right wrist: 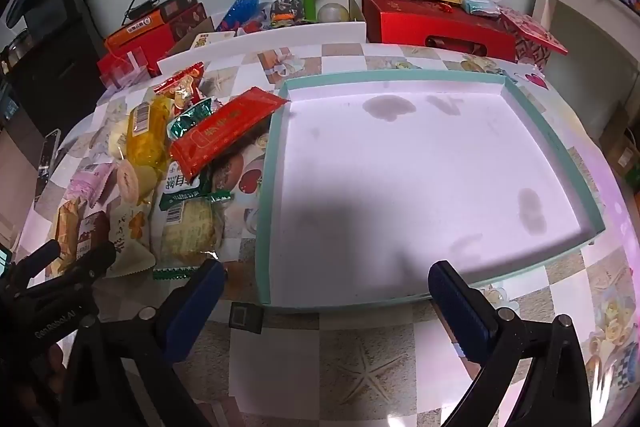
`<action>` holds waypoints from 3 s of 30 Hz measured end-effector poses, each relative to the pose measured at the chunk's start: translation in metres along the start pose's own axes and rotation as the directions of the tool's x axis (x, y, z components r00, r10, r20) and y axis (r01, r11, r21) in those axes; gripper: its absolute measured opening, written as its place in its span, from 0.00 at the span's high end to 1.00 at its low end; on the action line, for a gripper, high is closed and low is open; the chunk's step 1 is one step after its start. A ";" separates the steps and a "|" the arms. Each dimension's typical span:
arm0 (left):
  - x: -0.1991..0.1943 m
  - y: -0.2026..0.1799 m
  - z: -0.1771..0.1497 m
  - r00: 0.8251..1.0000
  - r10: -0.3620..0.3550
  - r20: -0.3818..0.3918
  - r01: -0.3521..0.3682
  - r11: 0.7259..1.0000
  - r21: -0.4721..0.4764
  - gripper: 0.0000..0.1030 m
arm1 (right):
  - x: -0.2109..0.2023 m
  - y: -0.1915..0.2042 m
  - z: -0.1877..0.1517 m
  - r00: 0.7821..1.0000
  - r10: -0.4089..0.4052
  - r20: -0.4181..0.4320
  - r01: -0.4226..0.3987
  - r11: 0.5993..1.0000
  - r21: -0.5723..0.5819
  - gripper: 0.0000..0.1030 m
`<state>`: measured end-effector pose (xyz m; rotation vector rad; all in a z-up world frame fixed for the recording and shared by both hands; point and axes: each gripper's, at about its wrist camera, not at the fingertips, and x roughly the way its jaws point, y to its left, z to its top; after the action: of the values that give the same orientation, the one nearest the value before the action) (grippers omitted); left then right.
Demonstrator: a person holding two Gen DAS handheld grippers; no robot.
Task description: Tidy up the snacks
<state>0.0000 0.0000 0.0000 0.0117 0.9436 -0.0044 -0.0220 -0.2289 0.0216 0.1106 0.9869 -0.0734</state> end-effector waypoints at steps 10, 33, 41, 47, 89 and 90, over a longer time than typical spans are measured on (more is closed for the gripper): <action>-0.003 -0.003 0.004 1.000 0.003 0.009 -0.003 1.000 -0.003 0.00 | 0.001 0.000 -0.002 1.000 -0.005 -0.004 0.005 1.000 0.004 0.00; -0.004 -0.002 0.002 1.000 -0.006 0.020 0.006 1.000 -0.007 0.00 | 0.004 -0.001 -0.004 1.000 0.004 -0.012 -0.004 1.000 0.012 0.00; -0.002 -0.003 0.003 1.000 0.004 0.019 -0.004 1.000 -0.003 0.00 | 0.005 -0.005 -0.004 1.000 0.006 -0.015 -0.006 1.000 0.026 0.00; -0.001 -0.006 0.003 1.000 0.010 0.019 -0.011 1.000 0.009 0.00 | 0.006 -0.007 -0.004 1.000 0.008 -0.016 -0.008 0.999 0.032 0.00; -0.002 -0.007 0.003 1.000 0.004 0.016 -0.004 1.000 0.018 0.00 | 0.008 -0.007 -0.005 1.000 0.003 -0.019 -0.003 1.000 0.025 0.00; -0.002 -0.006 0.003 1.000 0.000 0.016 0.000 1.000 0.015 0.00 | 0.008 -0.007 -0.005 1.000 0.006 -0.017 -0.005 1.000 0.025 0.00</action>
<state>0.0015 -0.0061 0.0036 0.0249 0.9278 -0.0115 -0.0226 -0.2349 0.0122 0.1370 1.0032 -0.0797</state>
